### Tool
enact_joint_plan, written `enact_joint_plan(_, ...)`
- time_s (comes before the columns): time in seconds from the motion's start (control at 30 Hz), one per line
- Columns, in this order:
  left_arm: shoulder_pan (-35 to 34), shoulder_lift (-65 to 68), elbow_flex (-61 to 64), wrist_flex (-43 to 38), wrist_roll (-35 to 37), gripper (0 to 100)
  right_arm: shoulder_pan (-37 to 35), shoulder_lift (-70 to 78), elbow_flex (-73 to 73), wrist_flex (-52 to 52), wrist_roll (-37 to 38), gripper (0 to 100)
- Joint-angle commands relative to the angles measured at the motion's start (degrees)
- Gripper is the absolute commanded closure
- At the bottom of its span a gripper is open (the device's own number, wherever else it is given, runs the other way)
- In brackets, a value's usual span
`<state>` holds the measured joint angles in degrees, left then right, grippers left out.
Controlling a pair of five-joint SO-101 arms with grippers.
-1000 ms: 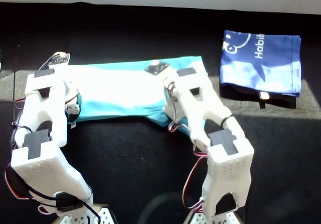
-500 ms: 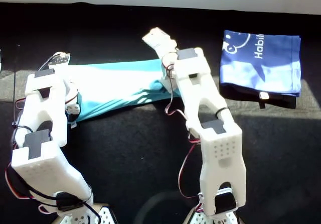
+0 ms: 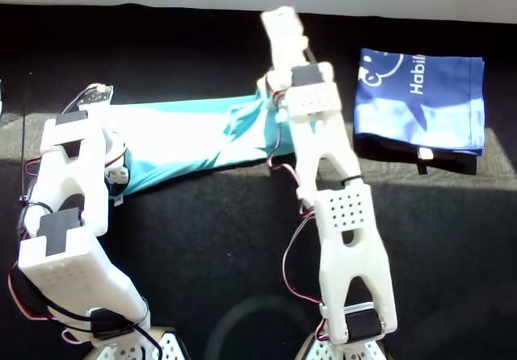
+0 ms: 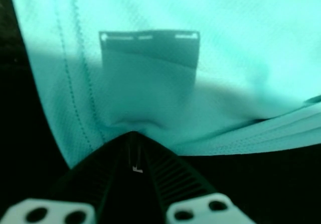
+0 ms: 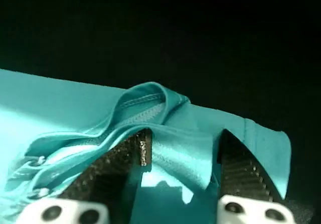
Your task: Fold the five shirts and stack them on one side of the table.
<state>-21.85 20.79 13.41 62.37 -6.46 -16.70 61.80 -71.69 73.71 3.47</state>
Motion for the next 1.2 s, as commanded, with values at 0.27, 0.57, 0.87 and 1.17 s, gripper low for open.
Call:
enact_joint_plan(0.27, 0.57, 0.22, 0.04, -2.29, 0.35, 99, 1.19, -0.57, -17.45, 21.23, -1.85, 83.5)
enact_joint_plan(0.57, 0.57, 0.22, 0.04, -2.29, 0.35, 99, -9.36, 4.88, -17.54, 23.43, 1.85, 98.4)
enact_joint_plan(0.87, 0.57, 0.22, 0.04, -2.29, 0.35, 99, -12.97, 10.86, -17.71, 9.36, 3.16, 98.5)
enact_joint_plan(1.17, 0.57, 0.22, 0.04, -2.29, 0.35, 99, -10.51, 9.89, -28.00, 16.40, 3.34, 98.7)
